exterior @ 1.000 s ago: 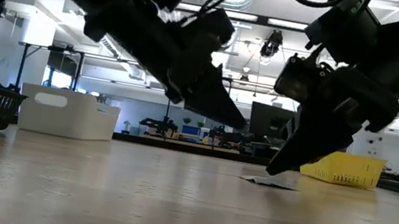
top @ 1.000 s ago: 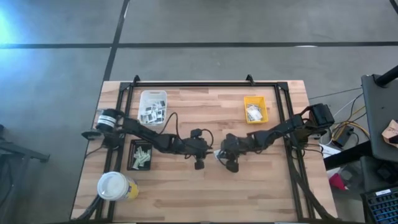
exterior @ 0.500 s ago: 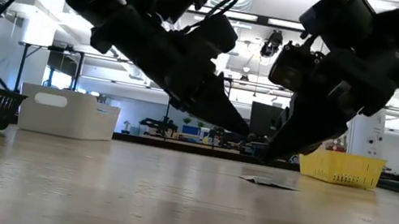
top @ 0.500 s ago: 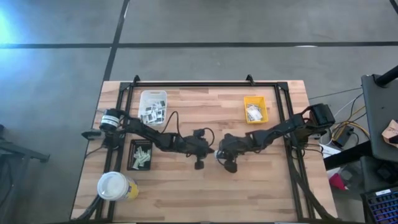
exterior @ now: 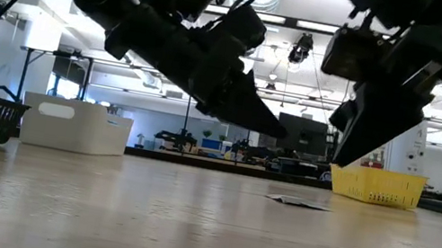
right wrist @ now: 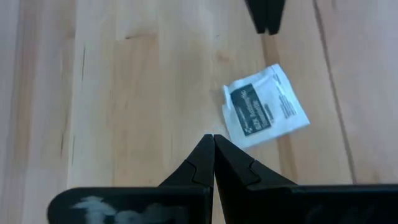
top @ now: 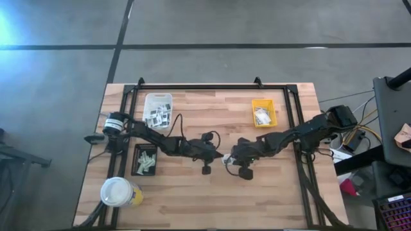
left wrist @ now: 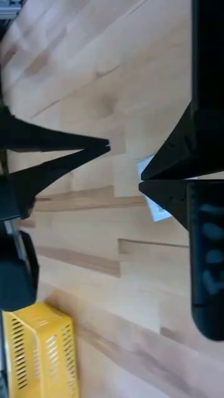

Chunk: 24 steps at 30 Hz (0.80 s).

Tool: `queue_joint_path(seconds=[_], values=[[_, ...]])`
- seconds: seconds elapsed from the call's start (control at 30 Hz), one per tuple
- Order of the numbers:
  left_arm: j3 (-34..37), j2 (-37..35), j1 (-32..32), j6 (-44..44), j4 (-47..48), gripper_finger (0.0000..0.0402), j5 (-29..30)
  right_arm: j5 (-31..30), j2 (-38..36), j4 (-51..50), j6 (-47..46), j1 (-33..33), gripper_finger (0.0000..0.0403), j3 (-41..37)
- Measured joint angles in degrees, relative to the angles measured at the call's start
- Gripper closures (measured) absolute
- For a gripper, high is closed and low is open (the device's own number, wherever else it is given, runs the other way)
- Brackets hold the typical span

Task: Pick & Place First Aid Supplies
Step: Put the gray towelette pack into the white bin

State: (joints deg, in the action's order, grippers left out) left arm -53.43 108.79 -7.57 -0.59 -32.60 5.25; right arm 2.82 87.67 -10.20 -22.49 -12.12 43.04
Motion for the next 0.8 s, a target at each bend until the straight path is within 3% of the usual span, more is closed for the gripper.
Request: queue_joint_path(seconds=[0.43,0.8], values=[[-6.9,3.6,1.4,-1.7,4.7,0.0401,-2.7,-4.7,-6.4,-8.8,-1.3,-1.4,0.0394,-0.2],[-7.0,7.1,1.5,0.0,6.3,0.0401,-4.3,-5.9,-6.5,-10.4,-1.5,-1.6,0.0394,-0.3]])
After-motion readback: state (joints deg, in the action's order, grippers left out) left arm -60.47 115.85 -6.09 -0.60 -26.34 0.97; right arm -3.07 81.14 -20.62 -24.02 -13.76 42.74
